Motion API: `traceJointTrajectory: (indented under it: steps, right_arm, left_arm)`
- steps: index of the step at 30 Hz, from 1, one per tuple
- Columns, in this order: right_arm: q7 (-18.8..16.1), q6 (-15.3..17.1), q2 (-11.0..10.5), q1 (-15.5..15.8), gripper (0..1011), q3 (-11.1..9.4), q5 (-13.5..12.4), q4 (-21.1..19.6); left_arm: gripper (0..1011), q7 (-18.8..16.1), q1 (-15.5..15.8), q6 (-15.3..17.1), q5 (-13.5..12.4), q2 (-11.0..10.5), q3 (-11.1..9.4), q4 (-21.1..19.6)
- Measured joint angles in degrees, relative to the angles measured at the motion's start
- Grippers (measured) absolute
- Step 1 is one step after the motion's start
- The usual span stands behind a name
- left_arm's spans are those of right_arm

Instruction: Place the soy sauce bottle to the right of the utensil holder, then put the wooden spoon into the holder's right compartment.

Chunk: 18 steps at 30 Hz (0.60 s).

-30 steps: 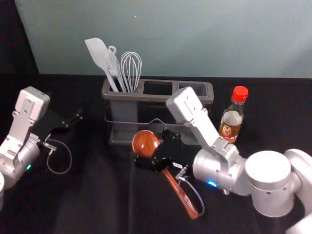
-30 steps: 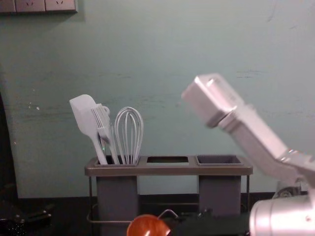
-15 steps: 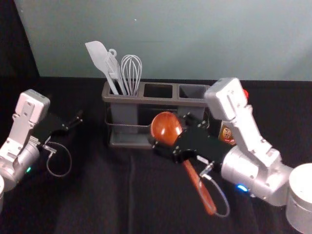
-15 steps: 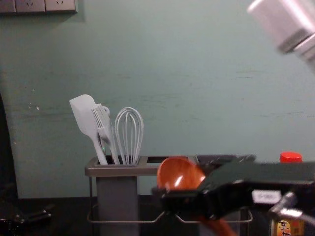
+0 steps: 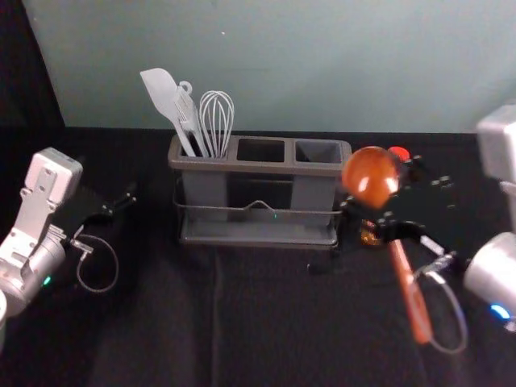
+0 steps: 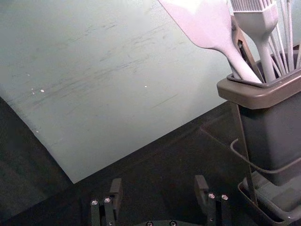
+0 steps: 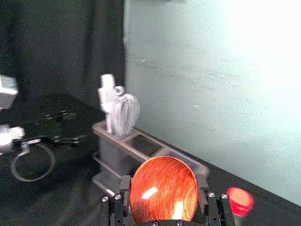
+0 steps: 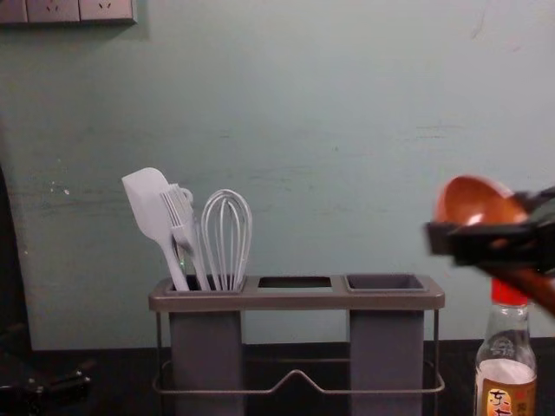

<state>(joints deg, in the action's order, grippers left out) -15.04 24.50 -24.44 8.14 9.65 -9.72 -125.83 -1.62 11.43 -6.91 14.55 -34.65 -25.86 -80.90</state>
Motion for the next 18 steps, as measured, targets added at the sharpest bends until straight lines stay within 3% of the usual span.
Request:
traceJointTrajectory:
  steps: [4, 11, 18]
  right_arm:
    - [1.3, 0.8, 0.0, 2.4, 841, -4.6, -0.9, -1.8]
    - [2.6, 1.8, 0.4, 3.9, 841, -11.0, -1.7, -2.0]
    - [2.4, 3.4, 0.9, 2.2, 841, -14.0, -3.1, 1.6]
  left_arm:
    - [1005, 0.0, 0.0, 0.0, 0.0, 0.0, 0.0, 0.0]
    - [1005, 0.0, 0.0, 0.0, 0.0, 0.0, 0.0, 0.0]
    - [1005, 0.0, 0.0, 0.0, 0.0, 0.0, 0.0, 0.0]
